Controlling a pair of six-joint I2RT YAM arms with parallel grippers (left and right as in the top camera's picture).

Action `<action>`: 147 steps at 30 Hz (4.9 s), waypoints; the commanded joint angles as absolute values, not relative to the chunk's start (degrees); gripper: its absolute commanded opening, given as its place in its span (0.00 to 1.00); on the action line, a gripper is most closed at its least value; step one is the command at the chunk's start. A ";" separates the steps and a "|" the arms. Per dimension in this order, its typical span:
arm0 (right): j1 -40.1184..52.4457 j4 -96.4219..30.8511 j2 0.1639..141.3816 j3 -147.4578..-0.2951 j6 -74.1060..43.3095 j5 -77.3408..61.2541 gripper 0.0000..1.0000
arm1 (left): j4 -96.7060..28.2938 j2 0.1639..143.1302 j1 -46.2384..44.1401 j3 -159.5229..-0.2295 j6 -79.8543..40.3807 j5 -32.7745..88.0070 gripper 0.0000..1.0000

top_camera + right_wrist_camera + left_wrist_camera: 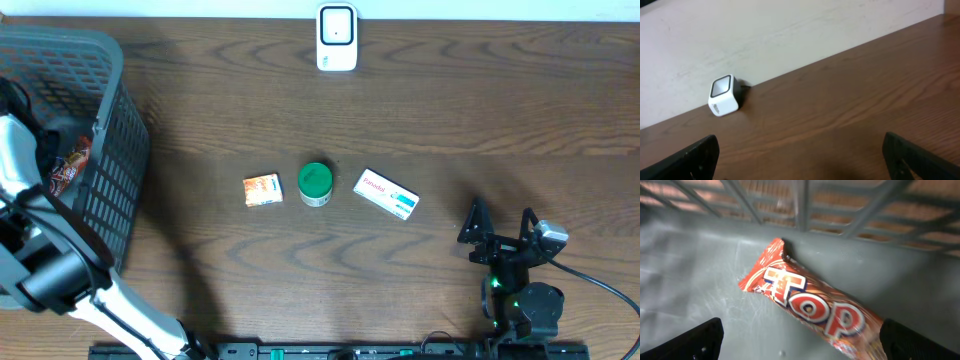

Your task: Scan the item barcode

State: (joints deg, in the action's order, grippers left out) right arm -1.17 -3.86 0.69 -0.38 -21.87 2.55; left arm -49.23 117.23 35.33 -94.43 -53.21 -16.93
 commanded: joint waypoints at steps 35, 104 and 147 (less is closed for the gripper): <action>-1.52 -4.05 0.38 -0.32 -21.15 2.70 0.99 | -41.93 120.38 34.92 -86.15 -60.82 -18.50 0.41; -1.52 -4.08 0.38 -0.32 -21.15 2.70 0.99 | -38.30 99.02 -33.85 -81.73 -30.63 59.99 0.30; -1.52 -2.59 0.38 -0.34 -24.86 -21.41 0.99 | -6.22 62.35 -33.50 -78.85 24.99 -26.85 0.99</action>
State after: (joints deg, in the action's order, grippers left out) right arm -1.17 -2.50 0.69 -0.38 -22.81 -10.13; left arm -4.93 63.92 -33.63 -78.15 12.38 -17.58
